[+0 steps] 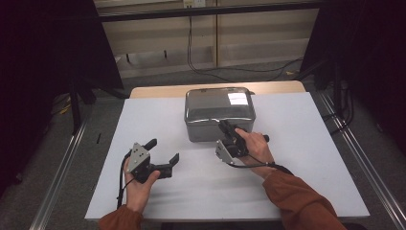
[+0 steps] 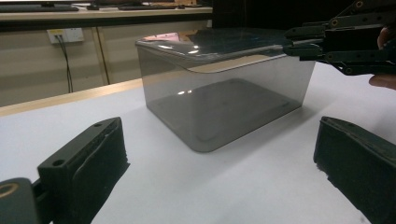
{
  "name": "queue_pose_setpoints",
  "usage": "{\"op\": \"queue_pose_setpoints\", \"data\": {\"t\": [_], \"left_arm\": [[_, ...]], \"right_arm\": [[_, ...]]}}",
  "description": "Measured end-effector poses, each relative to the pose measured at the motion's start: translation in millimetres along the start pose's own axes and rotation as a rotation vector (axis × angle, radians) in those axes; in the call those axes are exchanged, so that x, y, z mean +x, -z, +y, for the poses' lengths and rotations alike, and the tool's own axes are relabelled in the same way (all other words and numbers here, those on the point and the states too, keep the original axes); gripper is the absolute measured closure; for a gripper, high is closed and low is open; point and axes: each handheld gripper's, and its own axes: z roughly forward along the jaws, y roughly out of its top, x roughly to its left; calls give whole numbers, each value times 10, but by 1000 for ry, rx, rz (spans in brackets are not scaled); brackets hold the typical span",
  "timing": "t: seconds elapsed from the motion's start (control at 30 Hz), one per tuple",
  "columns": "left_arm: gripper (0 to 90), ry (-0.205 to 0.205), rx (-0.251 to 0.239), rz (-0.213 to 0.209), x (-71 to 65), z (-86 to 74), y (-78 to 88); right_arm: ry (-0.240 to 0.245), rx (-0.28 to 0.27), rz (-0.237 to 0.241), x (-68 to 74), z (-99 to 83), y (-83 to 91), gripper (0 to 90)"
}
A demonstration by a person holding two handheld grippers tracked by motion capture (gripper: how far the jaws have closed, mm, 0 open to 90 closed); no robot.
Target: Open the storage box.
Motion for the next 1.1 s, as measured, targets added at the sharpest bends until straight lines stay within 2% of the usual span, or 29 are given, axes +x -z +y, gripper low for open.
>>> {"op": "queue_pose_setpoints", "data": {"t": [0.1, 0.13, 0.2, 0.27, 0.3, 0.53, 0.67, 0.83, 0.97, 1.07, 1.1], "left_arm": [[19, 31, 5, 14, 38, -4, -46], [19, 27, 6, 14, 51, 0, -59], [16, 57, -14, -2, 50, 15, -82], [12, 44, -16, -7, 41, 40, -103], [12, 23, -16, -6, 41, 54, -117], [26, -2, -24, -11, 50, 148, -258], [30, -5, -19, -4, 72, 188, -339], [35, -11, -37, -3, 105, 231, -450], [44, 5, -42, 9, 109, 276, -523], [44, -29, -40, 0, 101, 339, -570], [44, -25, -42, 1, 99, 352, -593]], "right_arm": [[-8, -5, -5, -14, 1, -2, 790], [-8, -5, -5, -14, 1, -2, 790], [-11, -5, -9, -30, 3, 0, 791], [-14, -6, -12, -43, 8, 2, 792], [-14, -6, -12, -43, 8, 2, 792], [-32, -13, -23, -108, 13, 5, 795], [-31, -14, -26, -122, 18, 2, 796], [-33, -21, -31, -145, 16, -3, 797], [-40, -20, -35, -172, 29, -9, 796], [-45, -19, -32, -172, 29, -9, 796], [-45, -20, -31, -173, 28, -10, 796]]}}
